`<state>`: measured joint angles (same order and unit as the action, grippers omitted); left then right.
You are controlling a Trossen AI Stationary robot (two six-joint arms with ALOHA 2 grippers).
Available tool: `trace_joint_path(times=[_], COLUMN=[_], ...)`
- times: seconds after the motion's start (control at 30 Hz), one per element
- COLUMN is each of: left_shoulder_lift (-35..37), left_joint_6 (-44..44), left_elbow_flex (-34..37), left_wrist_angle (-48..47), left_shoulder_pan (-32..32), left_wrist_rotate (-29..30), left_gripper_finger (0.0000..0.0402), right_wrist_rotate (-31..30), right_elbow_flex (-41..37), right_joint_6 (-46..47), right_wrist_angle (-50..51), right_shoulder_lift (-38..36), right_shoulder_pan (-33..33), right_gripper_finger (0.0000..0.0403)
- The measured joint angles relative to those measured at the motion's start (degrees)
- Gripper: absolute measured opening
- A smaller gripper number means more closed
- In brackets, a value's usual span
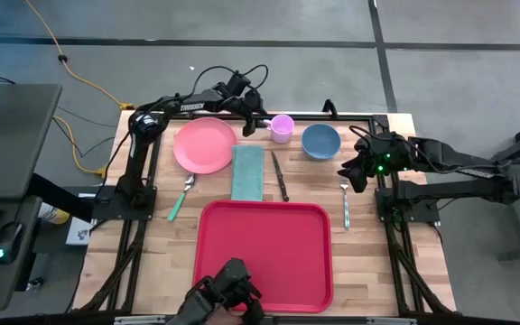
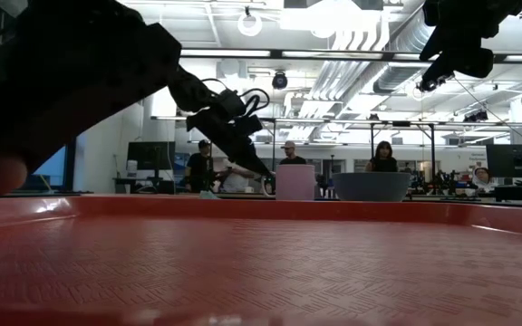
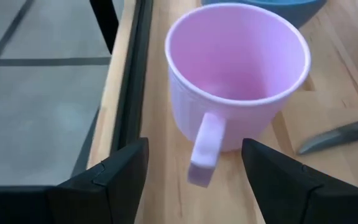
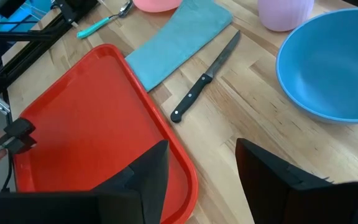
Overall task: Set up tray
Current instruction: Put the pink mug on the top right of the red serving tray
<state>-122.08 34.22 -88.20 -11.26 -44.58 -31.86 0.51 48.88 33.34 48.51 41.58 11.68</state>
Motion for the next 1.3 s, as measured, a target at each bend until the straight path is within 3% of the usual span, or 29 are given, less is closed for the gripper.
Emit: trace_joint_path(times=[0.6, 0.9, 1.07, 1.3], left_shoulder_lift=[-2.2, -2.9, -2.9, -2.9], left_joint_6=[-0.6, -3.1, -3.6, -3.1], left_elbow_flex=[0.1, 0.1, 0.1, 0.1], left_wrist_angle=[-0.4, 3.9, 3.8, 3.8], left_shoulder_pan=[0.8, 1.1, 1.1, 1.1], left_wrist_rotate=[0.7, 1.8, 2.0, 2.0], left_gripper_finger=[0.0289, 0.0284, 0.0239, 0.0130], right_wrist_rotate=[-0.1, 0.0, 0.1, 0.0], right_elbow_flex=[0.0, 0.0, 0.0, 0.0], right_joint_6=[-0.3, -0.2, -0.2, -0.3], right_wrist_angle=[-3.0, -3.0, -3.0, -2.9], right_shoulder_lift=[0.0, 0.0, 0.0, 0.0], right_shoulder_pan=[0.0, -0.2, -0.2, -0.2], right_gripper_finger=[0.0165, 0.0165, 0.0165, 0.0165])
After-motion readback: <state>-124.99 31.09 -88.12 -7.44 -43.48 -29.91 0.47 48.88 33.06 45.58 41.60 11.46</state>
